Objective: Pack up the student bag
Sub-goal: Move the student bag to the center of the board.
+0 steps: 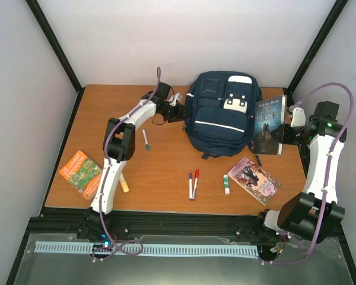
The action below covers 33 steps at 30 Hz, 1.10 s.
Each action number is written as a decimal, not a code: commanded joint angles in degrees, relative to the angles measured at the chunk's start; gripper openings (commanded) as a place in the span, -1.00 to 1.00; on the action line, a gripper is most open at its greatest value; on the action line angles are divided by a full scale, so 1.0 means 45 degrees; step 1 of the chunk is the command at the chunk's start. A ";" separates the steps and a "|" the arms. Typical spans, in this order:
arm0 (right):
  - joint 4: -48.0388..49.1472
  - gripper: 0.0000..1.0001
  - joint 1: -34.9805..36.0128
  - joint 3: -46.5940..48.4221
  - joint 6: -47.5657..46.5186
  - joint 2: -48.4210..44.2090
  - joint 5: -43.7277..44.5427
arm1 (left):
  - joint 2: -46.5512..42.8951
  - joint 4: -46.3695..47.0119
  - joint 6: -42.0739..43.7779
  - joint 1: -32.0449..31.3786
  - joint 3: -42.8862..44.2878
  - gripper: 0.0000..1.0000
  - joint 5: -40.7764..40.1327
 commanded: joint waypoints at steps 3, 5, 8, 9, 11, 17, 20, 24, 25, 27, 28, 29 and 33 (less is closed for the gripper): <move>-0.0414 -0.95 -0.0056 0.0535 -0.0859 -0.0179 -0.0269 | 0.0792 0.0407 -0.0492 -0.0036 0.1008 -0.10 -0.0022; -0.0181 -0.94 -0.0056 0.0374 -0.0602 -0.0201 -0.0207 | 0.0966 0.0576 -0.0539 -0.0040 0.1088 -0.28 0.0248; 0.0334 -0.94 -0.0055 -0.0106 -0.0107 -0.0299 -0.0134 | 0.1111 0.0467 -0.0096 -0.0013 0.1481 -0.65 0.0482; 0.0457 -0.95 -0.0056 -0.0220 0.0073 -0.0307 -0.0179 | 0.1099 0.0462 -0.0070 0.0023 0.1528 -0.76 0.0560; 0.0582 -0.94 -0.0056 -0.0331 0.0222 -0.0277 -0.0538 | 0.1005 0.0461 -0.0041 0.0157 0.1445 -0.94 0.0821; 0.1015 -0.94 -0.0017 -0.0368 0.0166 -0.0165 0.0344 | -0.0332 -0.0007 0.0070 0.0750 0.0053 -0.98 0.0181; 0.1378 -0.94 -0.0026 -0.0591 0.0280 -0.0106 0.0045 | -0.1482 -0.0269 -0.0168 0.1241 -0.1239 -0.98 -0.0164; 0.1911 -0.94 -0.0017 -0.0802 0.0636 0.0103 -0.0593 | -0.3270 -0.0446 -0.0594 0.1764 -0.4059 -0.98 -0.0448; 0.2009 -0.94 -0.0017 -0.0800 0.0669 0.0170 -0.0723 | -0.3616 -0.0477 -0.0701 0.1885 -0.4640 -0.98 -0.0628; 0.2117 -0.94 0.0002 -0.0726 0.0696 0.0311 -0.0844 | -0.4298 -0.0480 -0.0724 0.2049 -0.5778 -0.98 -0.0952; 0.2166 -0.95 0.0003 -0.0676 0.0701 0.0367 -0.0905 | -0.4626 -0.0516 -0.0690 0.2087 -0.6222 -0.98 -0.1145; 0.2219 -0.94 0.0013 -0.0621 0.0734 0.0456 -0.0964 | -0.5003 -0.0559 -0.0657 0.2099 -0.6656 -0.98 -0.1331; 0.2403 -0.94 0.0057 -0.0618 0.0839 0.0550 -0.1126 | -0.6235 -0.0649 -0.0802 0.2101 -0.8268 -0.96 -0.2037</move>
